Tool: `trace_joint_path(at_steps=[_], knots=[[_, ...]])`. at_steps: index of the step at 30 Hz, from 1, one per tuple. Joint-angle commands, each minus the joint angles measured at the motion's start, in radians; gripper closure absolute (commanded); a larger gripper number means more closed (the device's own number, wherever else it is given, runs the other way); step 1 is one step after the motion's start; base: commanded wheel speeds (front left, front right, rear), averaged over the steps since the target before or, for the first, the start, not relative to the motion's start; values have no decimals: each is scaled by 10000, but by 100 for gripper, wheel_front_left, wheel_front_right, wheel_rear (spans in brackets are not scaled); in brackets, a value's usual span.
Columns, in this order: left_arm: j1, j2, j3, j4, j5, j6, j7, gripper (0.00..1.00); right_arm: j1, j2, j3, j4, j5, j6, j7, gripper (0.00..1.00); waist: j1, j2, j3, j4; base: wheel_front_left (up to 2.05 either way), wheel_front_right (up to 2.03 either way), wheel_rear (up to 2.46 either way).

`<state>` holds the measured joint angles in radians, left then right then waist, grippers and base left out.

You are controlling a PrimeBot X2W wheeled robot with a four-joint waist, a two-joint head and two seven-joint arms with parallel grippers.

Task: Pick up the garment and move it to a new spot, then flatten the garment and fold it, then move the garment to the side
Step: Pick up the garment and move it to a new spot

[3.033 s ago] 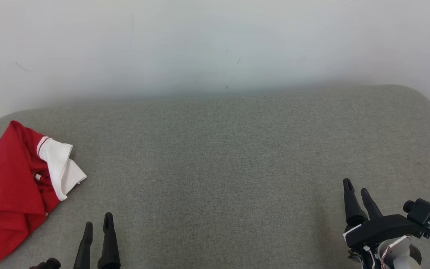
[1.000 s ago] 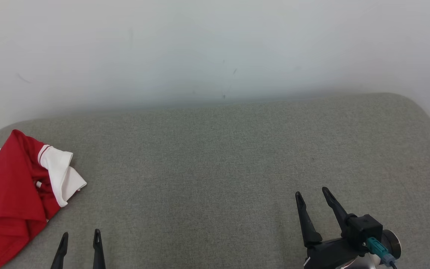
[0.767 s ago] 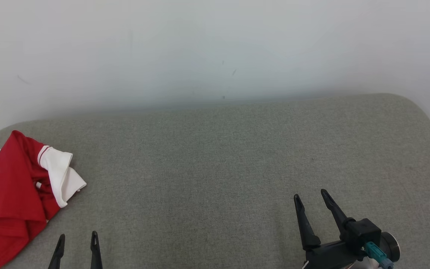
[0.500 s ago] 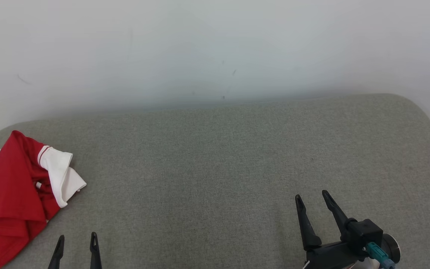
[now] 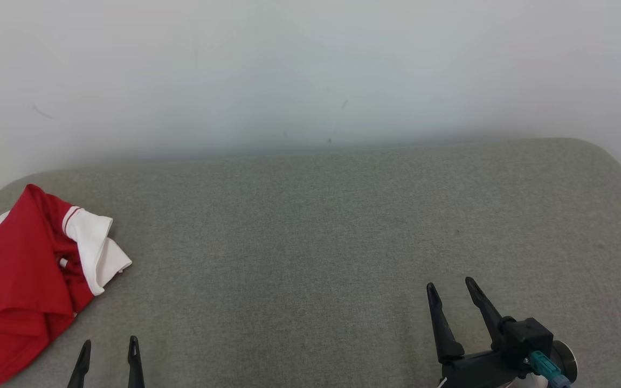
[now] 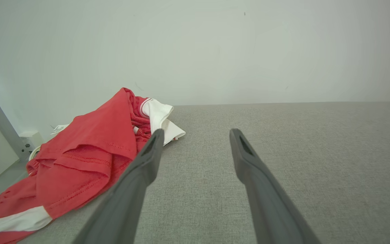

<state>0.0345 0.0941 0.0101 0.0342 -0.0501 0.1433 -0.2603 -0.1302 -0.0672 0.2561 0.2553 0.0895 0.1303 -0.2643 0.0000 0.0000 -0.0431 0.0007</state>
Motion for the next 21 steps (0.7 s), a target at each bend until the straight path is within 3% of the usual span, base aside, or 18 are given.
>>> trace_joint_path(at_steps=[1,21], knots=[[15,88,36,50,38,8,-28,0,122,31,30,18,47,7,-34,0,0,0,-4,91,0,0,0],[53,249,356,57,7,162,-28,0,214,41,412,41,273,7,-32,0,0,0,-107,1738,0,0,0]])
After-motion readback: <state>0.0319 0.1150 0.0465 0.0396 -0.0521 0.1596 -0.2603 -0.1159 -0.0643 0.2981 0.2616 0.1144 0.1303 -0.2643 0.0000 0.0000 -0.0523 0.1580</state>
